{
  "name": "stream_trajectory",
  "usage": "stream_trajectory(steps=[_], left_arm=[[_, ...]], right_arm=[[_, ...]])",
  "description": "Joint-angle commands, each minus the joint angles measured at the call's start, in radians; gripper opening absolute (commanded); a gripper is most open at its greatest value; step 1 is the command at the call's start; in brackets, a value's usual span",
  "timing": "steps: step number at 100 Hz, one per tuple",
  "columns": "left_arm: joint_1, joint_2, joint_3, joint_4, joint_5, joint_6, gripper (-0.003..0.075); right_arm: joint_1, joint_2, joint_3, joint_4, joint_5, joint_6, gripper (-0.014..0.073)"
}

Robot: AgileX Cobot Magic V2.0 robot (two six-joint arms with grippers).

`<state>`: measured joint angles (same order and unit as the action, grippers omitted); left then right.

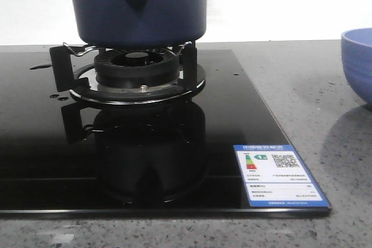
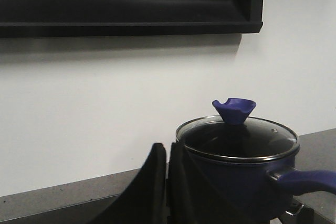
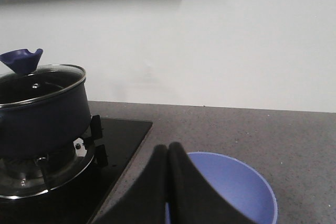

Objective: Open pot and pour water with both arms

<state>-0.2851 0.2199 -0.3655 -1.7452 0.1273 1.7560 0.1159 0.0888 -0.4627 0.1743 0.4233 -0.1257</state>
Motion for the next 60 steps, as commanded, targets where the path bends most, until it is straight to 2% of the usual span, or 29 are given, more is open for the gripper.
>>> stream_trajectory(steps=[1, 60], left_arm=[[-0.006, -0.031, -0.005, -0.018, 0.011, -0.013, -0.002], [-0.006, -0.043, 0.003, -0.018, 0.011, -0.013, -0.002]], right_arm=[[0.001, 0.01, -0.019, 0.008, -0.094, -0.011, -0.0063], [0.001, 0.01, -0.016, 0.008, -0.088, -0.011, -0.0063]])
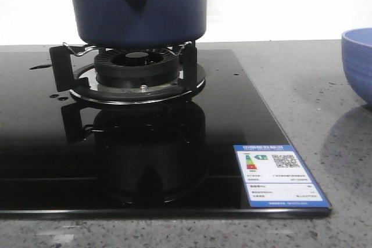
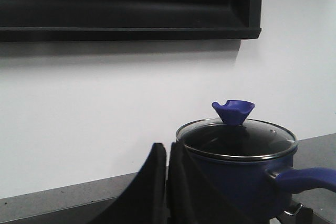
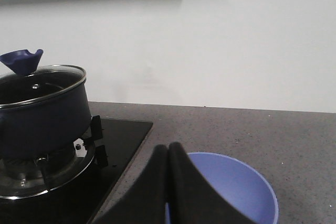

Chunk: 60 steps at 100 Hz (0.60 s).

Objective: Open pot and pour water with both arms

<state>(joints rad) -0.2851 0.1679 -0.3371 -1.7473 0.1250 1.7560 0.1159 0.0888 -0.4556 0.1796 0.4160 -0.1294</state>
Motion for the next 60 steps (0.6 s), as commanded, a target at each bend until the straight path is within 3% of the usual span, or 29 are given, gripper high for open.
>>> stream_trajectory(steps=[1, 24, 31, 39, 51, 56, 60], left_arm=[[-0.006, 0.009, -0.026, -0.016, 0.013, -0.013, -0.002], [-0.006, 0.012, -0.023, -0.002, -0.054, -0.011, -0.002], [-0.006, 0.016, -0.023, 0.207, -0.055, -0.113, -0.002], [-0.006, 0.016, -0.017, 0.64, -0.059, -0.522, -0.002], [-0.006, 0.016, 0.028, 1.463, -0.041, -1.351, -0.002], [-0.006, 0.014, 0.061, 1.69, -0.025, -1.573, -0.002], [-0.002, 0.009, 0.096, 1.783, -0.004, -1.667, -0.002]], right_arm=[[0.001, 0.01, -0.024, 0.003, -0.081, -0.007, -0.0063], [0.001, 0.01, -0.024, 0.003, -0.081, -0.007, -0.0063], [0.001, 0.01, -0.024, 0.003, -0.081, -0.007, -0.0063], [0.001, 0.01, -0.024, 0.003, -0.081, -0.007, -0.0063], [0.001, 0.01, -0.024, 0.003, -0.081, -0.007, -0.0063], [0.001, 0.01, -0.024, 0.003, -0.081, -0.007, -0.0063], [0.001, 0.01, -0.024, 0.003, -0.081, -0.007, -0.0063]])
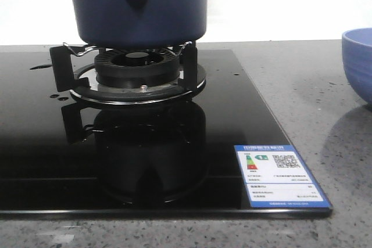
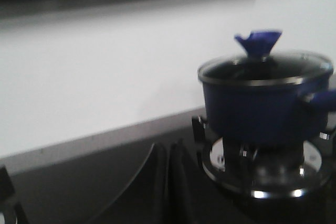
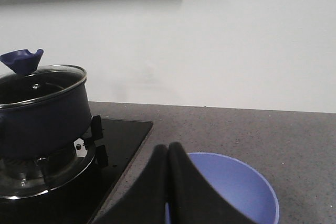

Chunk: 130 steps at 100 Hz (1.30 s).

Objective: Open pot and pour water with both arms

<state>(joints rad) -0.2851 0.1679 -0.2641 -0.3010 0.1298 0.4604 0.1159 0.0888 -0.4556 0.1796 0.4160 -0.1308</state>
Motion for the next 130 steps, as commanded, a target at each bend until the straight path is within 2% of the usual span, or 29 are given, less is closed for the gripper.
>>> stream_trajectory(steps=[1, 10, 25, 37, 56, 130], left_arm=[[-0.002, 0.007, 0.029, 0.356, -0.006, -0.395, -0.002], [0.032, -0.022, 0.108, 0.362, 0.037, -0.444, -0.002], [0.121, -0.119, 0.216, 0.344, 0.045, -0.444, -0.002], [0.187, -0.204, 0.259, 0.344, 0.095, -0.444, -0.002], [0.255, -0.199, 0.297, 0.314, 0.152, -0.444, -0.002], [0.261, -0.199, 0.297, 0.287, 0.154, -0.444, -0.002]], right_arm=[[0.001, 0.01, -0.024, 0.003, -0.081, -0.006, -0.0063], [0.001, 0.01, -0.024, 0.003, -0.081, -0.006, -0.0063], [0.001, 0.01, -0.024, 0.003, -0.081, -0.006, -0.0063], [0.001, 0.01, -0.024, 0.003, -0.081, -0.006, -0.0063], [0.001, 0.01, -0.024, 0.003, -0.081, -0.006, -0.0063], [0.001, 0.01, -0.024, 0.003, -0.081, -0.006, -0.0063]])
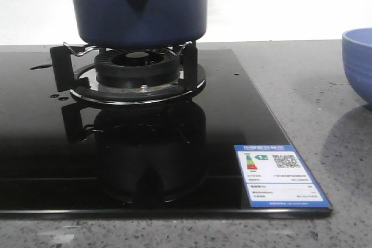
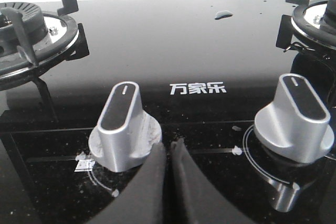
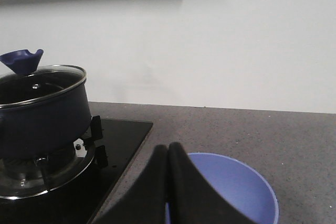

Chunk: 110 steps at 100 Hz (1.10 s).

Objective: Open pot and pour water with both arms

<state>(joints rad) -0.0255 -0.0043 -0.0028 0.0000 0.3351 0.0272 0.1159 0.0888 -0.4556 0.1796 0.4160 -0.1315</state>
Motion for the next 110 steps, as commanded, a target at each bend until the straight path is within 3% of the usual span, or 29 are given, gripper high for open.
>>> stream_trajectory(steps=[1, 24, 33, 45, 56, 80, 110], left_arm=[[0.002, -0.027, 0.036, -0.014, -0.051, -0.011, -0.002], [0.002, -0.027, 0.036, -0.014, -0.051, -0.011, -0.002], [0.002, -0.027, 0.036, -0.014, -0.051, -0.011, -0.002], [0.002, -0.027, 0.036, -0.014, -0.051, -0.011, -0.002], [0.002, -0.027, 0.036, -0.014, -0.051, -0.011, -0.002], [0.002, -0.027, 0.036, -0.014, -0.051, -0.011, -0.002], [0.002, -0.027, 0.036, -0.014, -0.051, -0.011, -0.002]], right_arm=[[0.001, 0.01, -0.024, 0.003, -0.081, -0.005, -0.0063], [0.001, 0.01, -0.022, 0.003, -0.081, -0.005, -0.0063], [-0.012, 0.01, 0.001, -0.075, -0.075, -0.005, -0.0063], [-0.057, 0.01, 0.119, -0.102, -0.175, 0.085, -0.0063], [-0.113, 0.01, 0.254, -0.224, -0.29, 0.177, -0.0063], [-0.162, 0.004, 0.489, -0.24, -0.429, 0.179, -0.0063], [-0.165, -0.113, 0.489, -0.24, -0.172, 0.179, -0.0063]])
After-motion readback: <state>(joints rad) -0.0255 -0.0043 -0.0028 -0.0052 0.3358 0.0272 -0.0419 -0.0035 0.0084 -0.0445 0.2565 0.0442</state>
